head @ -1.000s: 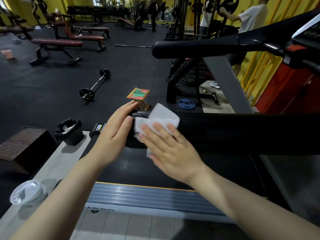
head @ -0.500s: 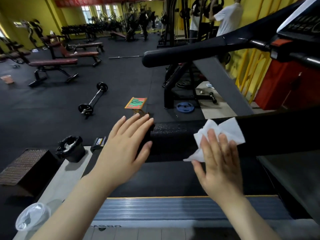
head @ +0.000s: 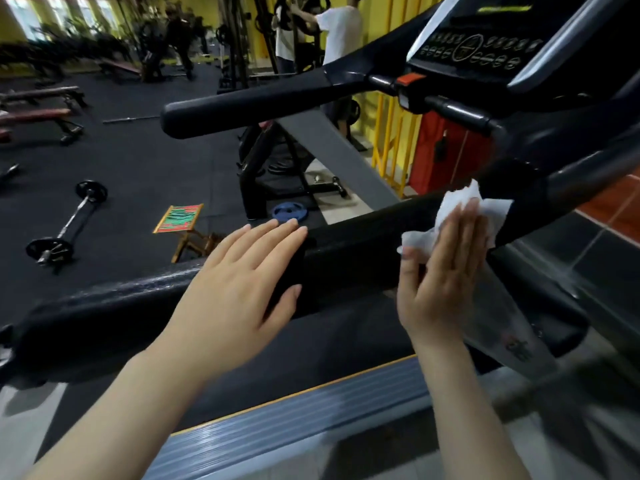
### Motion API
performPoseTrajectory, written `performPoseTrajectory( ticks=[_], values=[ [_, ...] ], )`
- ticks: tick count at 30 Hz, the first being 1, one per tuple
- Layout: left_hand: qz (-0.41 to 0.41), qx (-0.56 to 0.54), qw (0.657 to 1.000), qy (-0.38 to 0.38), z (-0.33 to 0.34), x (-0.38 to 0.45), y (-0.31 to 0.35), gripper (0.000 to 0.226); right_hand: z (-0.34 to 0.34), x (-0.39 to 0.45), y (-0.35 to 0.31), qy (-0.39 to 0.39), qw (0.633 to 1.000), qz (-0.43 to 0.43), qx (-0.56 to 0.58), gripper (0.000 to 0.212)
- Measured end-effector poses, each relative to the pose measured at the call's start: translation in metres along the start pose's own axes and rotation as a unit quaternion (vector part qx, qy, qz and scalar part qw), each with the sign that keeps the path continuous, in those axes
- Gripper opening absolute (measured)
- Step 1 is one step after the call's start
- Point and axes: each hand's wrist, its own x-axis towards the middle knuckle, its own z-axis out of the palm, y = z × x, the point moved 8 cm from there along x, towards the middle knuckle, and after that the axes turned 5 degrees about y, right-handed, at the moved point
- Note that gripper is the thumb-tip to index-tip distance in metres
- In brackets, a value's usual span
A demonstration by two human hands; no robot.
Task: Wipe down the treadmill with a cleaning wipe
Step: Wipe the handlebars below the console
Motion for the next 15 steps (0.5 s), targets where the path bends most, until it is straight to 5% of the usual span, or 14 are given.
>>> performPoseTrajectory(
  ticks=[2,5,7,11,15],
  values=[
    [0.002,-0.01,1.0,-0.01,0.006,0.012,0.012,0.061,-0.001,0.004,-0.011,0.004,0.999,0.006,0.034,0.065],
    [-0.002,-0.088,0.996,-0.003,0.008,0.029,0.033,0.06,0.013,-0.022,-0.061,-0.104,0.969,-0.221,0.048,0.061],
    [-0.013,-0.133,0.991,0.008,0.005,0.039,0.044,0.06,0.011,-0.015,-0.044,-0.109,0.951,-0.289,0.023,0.057],
    [-0.005,-0.111,0.994,0.002,0.007,0.057,0.059,0.059,-0.012,0.057,0.072,0.0,0.997,-0.076,0.007,0.053],
    [-0.004,-0.083,0.996,-0.012,0.017,0.068,0.067,0.059,-0.014,0.086,0.141,0.047,0.995,0.073,0.057,0.052]
  ],
)
